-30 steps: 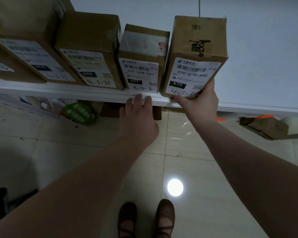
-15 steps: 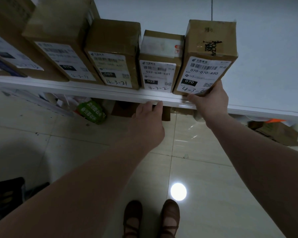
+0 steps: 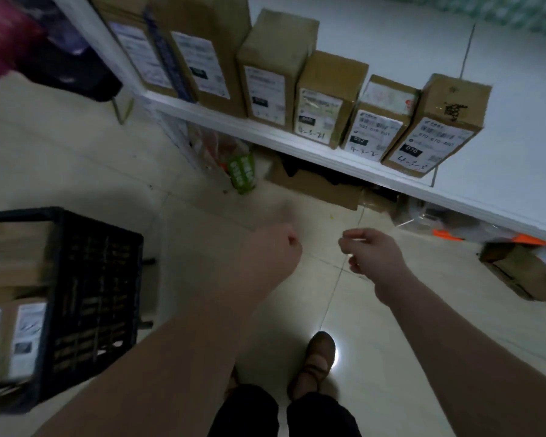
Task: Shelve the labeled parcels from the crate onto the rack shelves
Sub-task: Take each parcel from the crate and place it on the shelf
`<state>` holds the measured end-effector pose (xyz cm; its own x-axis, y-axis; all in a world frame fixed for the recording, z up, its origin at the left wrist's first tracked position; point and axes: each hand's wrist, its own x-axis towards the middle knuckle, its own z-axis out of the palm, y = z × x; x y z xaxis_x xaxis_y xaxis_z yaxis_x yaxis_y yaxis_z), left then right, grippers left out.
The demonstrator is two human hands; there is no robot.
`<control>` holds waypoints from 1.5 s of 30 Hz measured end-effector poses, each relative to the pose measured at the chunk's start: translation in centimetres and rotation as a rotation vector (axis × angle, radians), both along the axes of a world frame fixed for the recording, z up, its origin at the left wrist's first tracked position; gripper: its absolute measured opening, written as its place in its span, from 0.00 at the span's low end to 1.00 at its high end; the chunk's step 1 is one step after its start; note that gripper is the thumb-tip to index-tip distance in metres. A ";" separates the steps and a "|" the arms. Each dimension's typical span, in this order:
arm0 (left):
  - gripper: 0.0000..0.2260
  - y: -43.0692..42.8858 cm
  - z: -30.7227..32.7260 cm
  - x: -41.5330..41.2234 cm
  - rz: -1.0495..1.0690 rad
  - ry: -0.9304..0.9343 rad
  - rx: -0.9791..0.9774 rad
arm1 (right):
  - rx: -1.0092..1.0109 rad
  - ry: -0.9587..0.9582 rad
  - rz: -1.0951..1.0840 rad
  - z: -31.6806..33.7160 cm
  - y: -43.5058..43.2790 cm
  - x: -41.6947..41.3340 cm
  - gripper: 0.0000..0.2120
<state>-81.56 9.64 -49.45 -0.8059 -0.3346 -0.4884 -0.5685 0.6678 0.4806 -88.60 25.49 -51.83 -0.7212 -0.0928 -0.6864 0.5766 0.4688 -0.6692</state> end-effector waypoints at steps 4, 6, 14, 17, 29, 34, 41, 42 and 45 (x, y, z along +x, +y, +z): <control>0.11 -2.0 1.4 7.5 0.189 -0.097 0.087 | 0.061 0.033 0.115 3.1 -2.9 7.7 0.05; 0.10 -3.3 2.1 11.4 0.321 -0.109 0.170 | 0.067 0.009 0.198 4.5 -4.8 11.7 0.07; 0.09 -12.7 6.0 30.2 0.682 -0.001 0.385 | 0.065 -0.032 0.382 6.8 -17.0 28.0 0.09; 0.07 -18.6 8.1 38.7 0.829 0.016 0.457 | -0.023 -0.064 0.425 8.0 -23.3 34.4 0.05; 0.05 -33.3 12.4 58.2 1.156 0.139 0.341 | -0.020 -0.116 0.663 9.2 -38.7 48.1 0.08; 0.05 -35.3 11.2 59.0 1.117 0.076 0.333 | 0.061 -0.193 0.578 7.2 -42.6 47.7 0.13; 0.10 -42.5 8.8 57.4 1.038 -0.065 0.307 | 0.187 -0.252 0.420 3.5 -49.8 45.6 0.28; 0.10 -43.7 8.4 56.9 1.023 -0.080 0.302 | 0.201 -0.261 0.410 3.1 -50.6 45.2 0.28; 0.11 -46.9 7.0 55.5 0.972 -0.115 0.273 | 0.260 -0.236 0.382 1.8 -52.5 44.4 0.33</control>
